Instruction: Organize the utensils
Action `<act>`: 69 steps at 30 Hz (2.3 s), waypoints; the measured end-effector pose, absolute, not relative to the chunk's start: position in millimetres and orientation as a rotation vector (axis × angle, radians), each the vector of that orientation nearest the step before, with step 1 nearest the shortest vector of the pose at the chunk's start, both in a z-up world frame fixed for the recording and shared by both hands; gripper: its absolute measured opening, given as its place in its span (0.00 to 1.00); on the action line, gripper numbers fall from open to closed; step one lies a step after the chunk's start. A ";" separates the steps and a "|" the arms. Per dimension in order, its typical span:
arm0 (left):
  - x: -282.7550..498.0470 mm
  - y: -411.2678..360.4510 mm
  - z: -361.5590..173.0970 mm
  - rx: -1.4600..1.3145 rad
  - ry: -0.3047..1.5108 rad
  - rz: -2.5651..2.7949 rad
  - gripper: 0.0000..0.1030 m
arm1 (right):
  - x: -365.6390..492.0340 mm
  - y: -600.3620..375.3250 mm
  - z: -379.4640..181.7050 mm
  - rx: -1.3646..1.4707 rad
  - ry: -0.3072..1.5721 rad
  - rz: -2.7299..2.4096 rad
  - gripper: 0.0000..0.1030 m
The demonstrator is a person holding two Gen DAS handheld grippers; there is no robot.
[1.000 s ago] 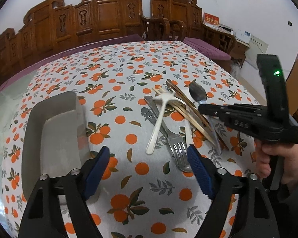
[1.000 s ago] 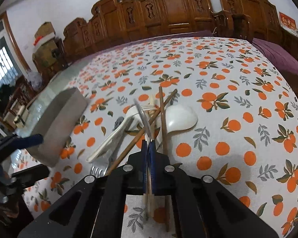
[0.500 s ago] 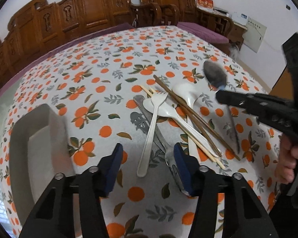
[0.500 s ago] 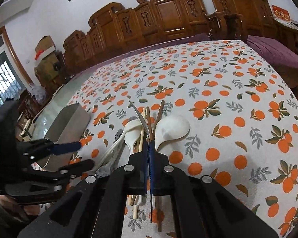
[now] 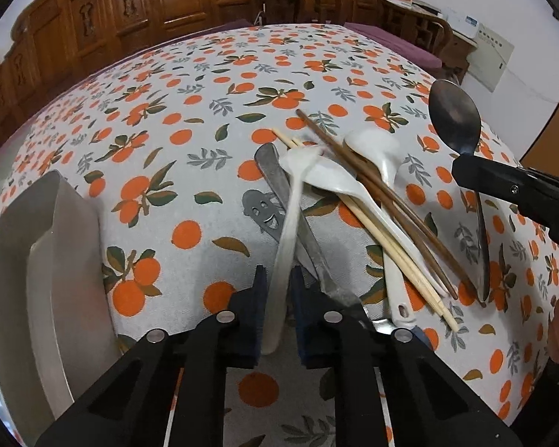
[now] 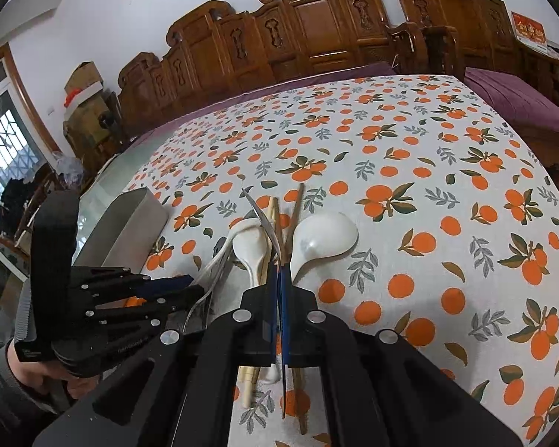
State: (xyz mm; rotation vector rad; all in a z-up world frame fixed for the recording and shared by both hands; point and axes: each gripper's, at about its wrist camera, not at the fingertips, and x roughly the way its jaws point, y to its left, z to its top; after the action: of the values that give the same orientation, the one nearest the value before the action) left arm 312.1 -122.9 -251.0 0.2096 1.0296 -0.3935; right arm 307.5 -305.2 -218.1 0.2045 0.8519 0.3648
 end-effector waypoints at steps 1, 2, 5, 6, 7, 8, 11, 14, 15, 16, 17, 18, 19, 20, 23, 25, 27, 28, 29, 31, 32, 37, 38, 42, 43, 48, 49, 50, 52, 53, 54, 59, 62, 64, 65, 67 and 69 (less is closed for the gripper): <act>311.8 -123.0 -250.7 0.211 1.028 -0.394 0.10 | 307.7 -304.6 -218.4 0.203 0.853 0.365 0.02; 310.7 -122.5 -250.4 0.210 1.026 -0.392 0.09 | 307.7 -303.7 -218.6 0.200 0.854 0.366 0.02; 307.5 -120.0 -249.0 0.206 1.015 -0.384 0.09 | 307.0 -300.4 -218.5 0.194 0.855 0.372 0.02; 305.7 -118.8 -247.5 0.206 1.009 -0.380 0.09 | 306.6 -299.6 -218.4 0.193 0.855 0.374 0.02; 304.7 -117.9 -246.0 0.205 1.005 -0.378 0.09 | 306.5 -299.4 -218.1 0.194 0.855 0.375 0.02; 301.7 -115.8 -243.2 0.203 0.999 -0.374 0.09 | 306.2 -299.0 -217.8 0.193 0.855 0.375 0.02; 291.4 -109.8 -232.7 0.192 0.981 -0.373 0.09 | 304.3 -298.2 -215.5 0.196 0.849 0.376 0.02; 280.2 -104.4 -218.1 0.192 0.945 -0.366 0.09 | 302.1 -296.9 -212.6 0.197 0.843 0.382 0.02; 277.0 -102.6 -213.3 0.192 0.934 -0.364 0.09 | 300.8 -296.0 -211.6 0.198 0.841 0.384 0.02; 273.4 -100.6 -208.2 0.191 0.924 -0.363 0.09 | 299.8 -295.7 -210.9 0.199 0.840 0.387 0.02; 269.6 -98.1 -202.1 0.185 0.913 -0.365 0.09 | 298.9 -295.2 -209.7 0.200 0.838 0.389 0.02; 266.5 -95.8 -196.5 0.178 0.904 -0.366 0.09 | 297.6 -294.0 -208.2 0.201 0.835 0.394 0.02; 263.3 -93.2 -191.2 0.170 0.895 -0.366 0.09 | 297.3 -293.3 -207.3 0.202 0.834 0.395 0.02; 260.8 -91.0 -187.6 0.164 0.889 -0.366 0.09 | 296.2 -292.1 -205.9 0.202 0.834 0.397 0.02; 251.7 -81.5 -176.3 0.141 0.873 -0.365 0.09 | 292.6 -286.4 -198.9 0.202 0.820 0.414 0.02; 248.3 -75.7 -171.4 0.132 0.869 -0.359 0.09 | 289.8 -281.7 -193.5 0.196 0.807 0.421 0.02; 244.3 -67.0 -166.8 0.124 0.863 -0.348 0.09 | 286.6 -276.0 -187.1 0.189 0.794 0.432 0.02; 242.9 -64.1 -165.6 0.121 0.861 -0.343 0.09 | 285.3 -273.8 -184.6 0.187 0.788 0.437 0.02; 241.1 -58.7 -163.3 0.113 0.858 -0.335 0.09 | 283.9 -271.6 -182.2 0.185 0.783 0.443 0.02; 238.5 -50.5 -159.8 0.100 0.854 -0.325 0.09 | 280.0 -265.6 -176.2 0.179 0.771 0.457 0.02; 237.3 -45.9 -157.5 0.095 0.851 -0.317 0.09 | 278.5 -262.5 -173.9 0.175 0.768 0.464 0.02; 232.8 -27.1 -152.6 0.078 0.848 -0.289 0.09 | 270.2 -246.2 -167.6 0.137 0.759 0.488 0.02; 231.4 -22.3 -152.3 0.078 0.847 -0.278 0.09 | 269.2 -243.5 -167.3 0.131 0.760 0.493 0.02; 233.1 -5.6 -153.3 0.069 0.851 -0.243 0.09 | 266.6 -235.4 -166.0 0.112 0.768 0.497 0.02; 234.7 -1.4 -153.8 0.063 0.853 -0.235 0.09 | 266.5 -233.8 -166.2 0.108 0.771 0.496 0.02; 249.6 22.2 -165.8 0.009 0.887 -0.192 0.09 | 266.6 -224.4 -164.3 0.062 0.788 0.475 0.02; 252.8 26.1 -170.1 0.004 0.898 -0.182 0.09 | 266.6 -222.9 -164.3 0.055 0.790 0.471 0.02; 254.0 28.2 -172.9 0.005 0.903 -0.175 0.09 | 266.9 -220.5 -163.6 0.046 0.792 0.467 0.02; 257.9 34.0 -178.9 0.006 0.916 -0.157 0.09 | 268.8 -215.4 -162.5 0.037 0.795 0.460 0.02; 259.4 38.0 -182.1 0.002 0.925 -0.148 0.09 | 269.7 -213.3 -161.8 0.036 0.796 0.457 0.02; 261.3 42.8 -185.1 -0.010 0.935 -0.142 0.09 | 270.8 -210.3 -160.9 0.036 0.797 0.457 0.02; 267.2 56.5 -194.0 -0.044 0.964 -0.126 0.09 | 276.8 -186.9 -153.7 0.034 0.794 0.480 0.02; 269.8 57.4 -195.7 -0.031 0.972 -0.126 0.09 | 281.8 -173.4 -150.5 0.035 0.796 0.497 0.02; 271.6 56.7 -196.8 -0.030 0.978 -0.133 0.09 | 286.3 -164.3 -148.7 0.033 0.800 0.508 0.02; 272.5 55.8 -197.1 -0.027 0.981 -0.131 0.09 | 288.3 -160.9 -148.1 0.033 0.801 0.512 0.02; 274.4 56.0 -197.1 -0.020 0.983 -0.123 0.09 | 293.0 -153.7 -147.7 0.035 0.805 0.521 0.02; 276.0 58.6 -195.3 -0.029 0.983 -0.122 0.11 | 297.4 -146.9 -147.4 0.039 0.810 0.529 0.02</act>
State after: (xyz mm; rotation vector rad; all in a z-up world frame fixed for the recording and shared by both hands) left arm 276.0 58.6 -195.3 -0.0288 0.9830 -0.1219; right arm 297.4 -146.9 -147.4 0.0388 0.8096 0.5291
